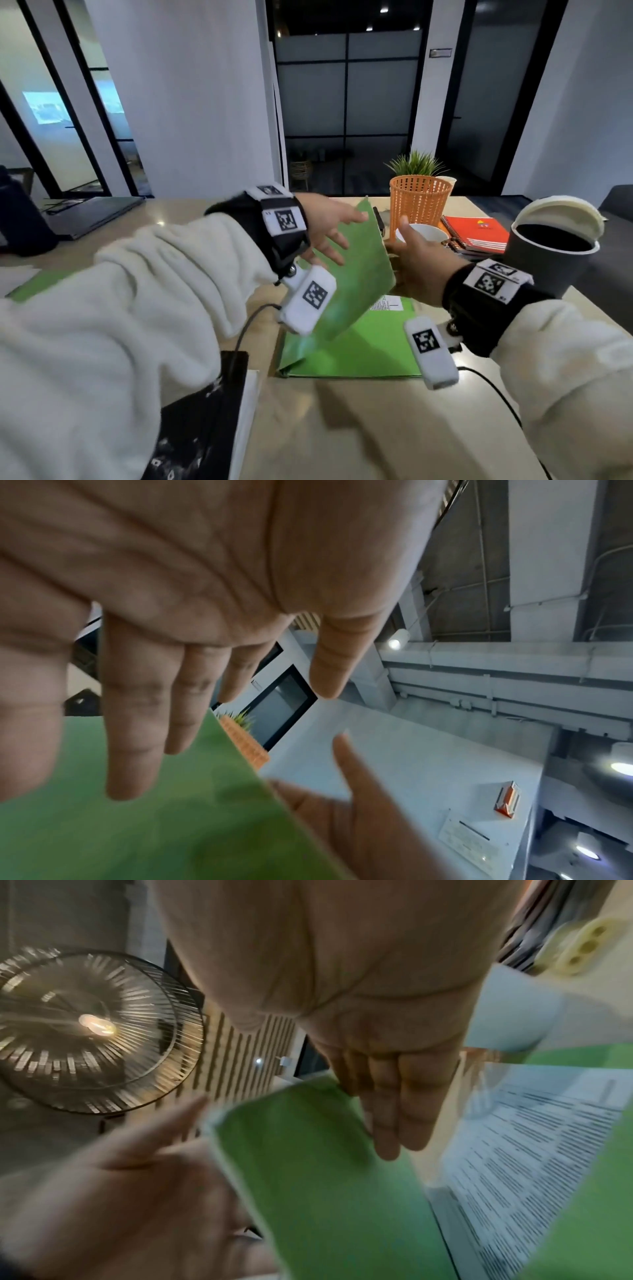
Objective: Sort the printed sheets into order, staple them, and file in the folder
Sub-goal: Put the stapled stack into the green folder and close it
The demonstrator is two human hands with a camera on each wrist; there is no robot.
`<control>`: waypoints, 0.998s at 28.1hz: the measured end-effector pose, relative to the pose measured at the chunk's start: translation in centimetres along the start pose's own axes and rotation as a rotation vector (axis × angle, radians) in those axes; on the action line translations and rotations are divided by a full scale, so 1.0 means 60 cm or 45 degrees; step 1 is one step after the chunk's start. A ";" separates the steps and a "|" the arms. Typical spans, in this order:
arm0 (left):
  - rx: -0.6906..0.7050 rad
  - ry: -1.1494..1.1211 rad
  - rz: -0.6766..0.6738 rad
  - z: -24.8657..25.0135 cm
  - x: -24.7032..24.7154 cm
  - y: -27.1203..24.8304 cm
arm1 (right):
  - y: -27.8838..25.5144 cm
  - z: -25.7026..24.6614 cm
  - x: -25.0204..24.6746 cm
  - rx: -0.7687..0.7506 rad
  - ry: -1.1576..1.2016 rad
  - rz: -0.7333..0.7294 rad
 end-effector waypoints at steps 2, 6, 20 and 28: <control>-0.028 0.000 -0.049 -0.023 0.038 0.011 | -0.010 -0.010 -0.005 -0.008 -0.031 -0.007; -0.135 0.028 -0.028 -0.081 0.072 0.037 | -0.002 0.030 -0.048 0.026 -0.403 0.136; -0.341 0.302 0.353 -0.207 0.038 0.088 | 0.045 0.184 -0.112 0.369 -0.814 0.286; -0.399 0.412 0.210 -0.221 0.054 0.076 | 0.028 0.193 -0.135 0.408 -0.767 0.362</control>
Point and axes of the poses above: each hand's wrist, its own y-axis towards the middle knuckle, its own x-axis out of the palm, z = x × y, the point moved 3 cm from there along y, towards the middle knuckle, and after that the axes turned 7 degrees about z, right-handed, at the moved point
